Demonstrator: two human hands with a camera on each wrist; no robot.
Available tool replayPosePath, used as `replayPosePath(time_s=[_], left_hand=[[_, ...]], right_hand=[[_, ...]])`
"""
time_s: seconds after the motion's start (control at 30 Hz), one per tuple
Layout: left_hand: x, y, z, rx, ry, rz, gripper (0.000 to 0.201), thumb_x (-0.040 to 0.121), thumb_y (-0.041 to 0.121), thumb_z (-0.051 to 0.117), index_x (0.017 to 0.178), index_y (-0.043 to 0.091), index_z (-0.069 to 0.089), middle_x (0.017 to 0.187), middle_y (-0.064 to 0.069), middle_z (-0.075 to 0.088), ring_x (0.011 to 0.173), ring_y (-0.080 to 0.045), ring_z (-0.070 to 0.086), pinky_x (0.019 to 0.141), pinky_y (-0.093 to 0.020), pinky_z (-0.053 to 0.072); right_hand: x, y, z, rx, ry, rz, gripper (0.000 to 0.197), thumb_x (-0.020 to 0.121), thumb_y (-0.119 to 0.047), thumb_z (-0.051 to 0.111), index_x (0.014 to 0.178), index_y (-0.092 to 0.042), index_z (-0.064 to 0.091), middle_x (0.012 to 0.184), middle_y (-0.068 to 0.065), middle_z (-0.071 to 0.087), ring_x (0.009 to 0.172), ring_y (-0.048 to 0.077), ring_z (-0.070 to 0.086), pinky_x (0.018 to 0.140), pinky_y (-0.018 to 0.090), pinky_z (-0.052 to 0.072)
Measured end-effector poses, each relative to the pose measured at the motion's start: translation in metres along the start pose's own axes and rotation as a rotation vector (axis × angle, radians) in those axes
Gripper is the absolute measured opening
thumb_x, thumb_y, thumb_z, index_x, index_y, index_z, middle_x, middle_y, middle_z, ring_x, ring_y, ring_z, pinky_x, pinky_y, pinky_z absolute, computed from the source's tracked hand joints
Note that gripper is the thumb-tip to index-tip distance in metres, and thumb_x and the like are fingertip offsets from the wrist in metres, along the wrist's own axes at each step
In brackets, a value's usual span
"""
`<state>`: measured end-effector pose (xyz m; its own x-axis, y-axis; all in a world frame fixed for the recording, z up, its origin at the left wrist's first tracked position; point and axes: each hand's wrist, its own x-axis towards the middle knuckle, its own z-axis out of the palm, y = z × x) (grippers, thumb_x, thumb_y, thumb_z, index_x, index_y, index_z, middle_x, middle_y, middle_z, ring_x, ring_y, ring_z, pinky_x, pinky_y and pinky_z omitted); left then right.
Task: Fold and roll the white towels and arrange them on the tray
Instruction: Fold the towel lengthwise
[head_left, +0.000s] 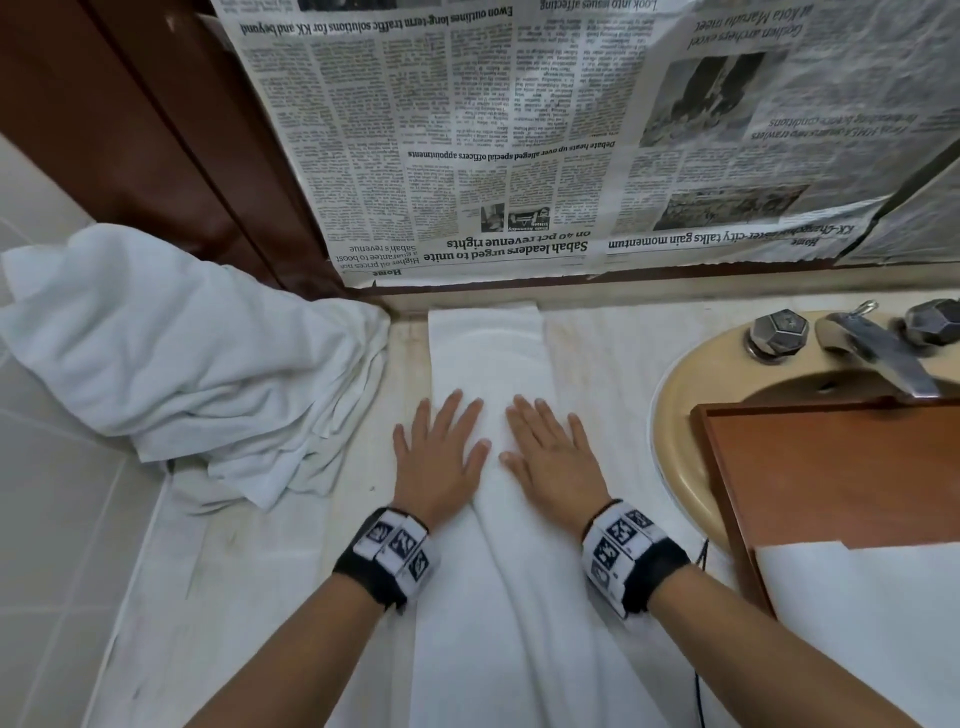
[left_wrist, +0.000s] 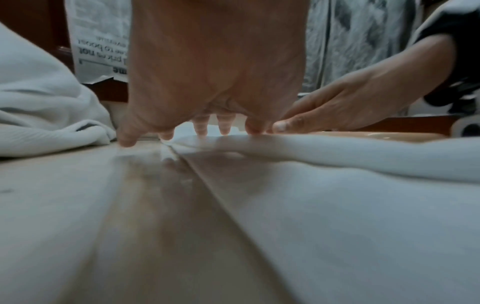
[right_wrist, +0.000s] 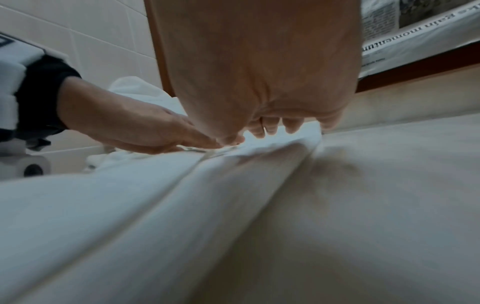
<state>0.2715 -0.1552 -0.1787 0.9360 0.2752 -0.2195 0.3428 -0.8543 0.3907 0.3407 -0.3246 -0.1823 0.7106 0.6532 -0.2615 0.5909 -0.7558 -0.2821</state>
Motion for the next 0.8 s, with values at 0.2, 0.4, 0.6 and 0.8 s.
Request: replayPosePath(time_s=[0.2,0.4,0.6,0.8], left_hand=[[-0.025,0.000,0.010,0.094,-0.060,-0.044,0.055,0.104,0.056,0.020,0.155,0.048,0.002,0.164,0.025,-0.008,0.153,-0.020,-0.008,0.119,-0.057,-0.001],[-0.029,-0.006,-0.007,-0.036,-0.026,-0.061,0.047,0.104,0.031,0.038,0.152,0.030,0.037,0.164,0.008,0.019,0.150,-0.026,0.016,0.118,-0.051,0.023],[-0.062,0.008,-0.001,0.002,-0.060,0.162,0.034,0.101,0.025,0.048,0.133,0.032,0.059,0.150,0.010,0.043,0.134,-0.025,0.034,0.097,-0.041,0.045],[-0.065,0.007,0.001,0.024,-0.118,0.179,0.026,0.101,0.021,0.049,0.124,0.023,0.060,0.127,0.002,0.050,0.116,-0.027,0.043,0.087,-0.043,0.050]], right_hand=[[-0.022,0.015,0.008,-0.032,-0.035,0.066,0.067,0.095,-0.051,-0.009,0.157,-0.026,-0.008,0.157,-0.017,-0.022,0.151,0.010,-0.012,0.121,0.046,-0.005],[-0.050,0.014,-0.007,0.079,0.066,0.163,0.055,0.106,-0.039,0.028,0.156,-0.019,0.018,0.165,-0.004,0.008,0.150,0.020,0.014,0.119,0.045,0.016],[-0.135,-0.018,0.002,0.278,0.105,0.201,0.041,0.099,-0.042,0.047,0.131,-0.016,0.050,0.129,0.001,0.046,0.116,0.023,0.049,0.090,0.037,0.047],[-0.161,-0.039,0.020,0.230,0.019,0.328,0.023,0.099,-0.032,0.046,0.113,-0.016,0.053,0.116,0.001,0.050,0.101,0.020,0.054,0.076,0.028,0.043]])
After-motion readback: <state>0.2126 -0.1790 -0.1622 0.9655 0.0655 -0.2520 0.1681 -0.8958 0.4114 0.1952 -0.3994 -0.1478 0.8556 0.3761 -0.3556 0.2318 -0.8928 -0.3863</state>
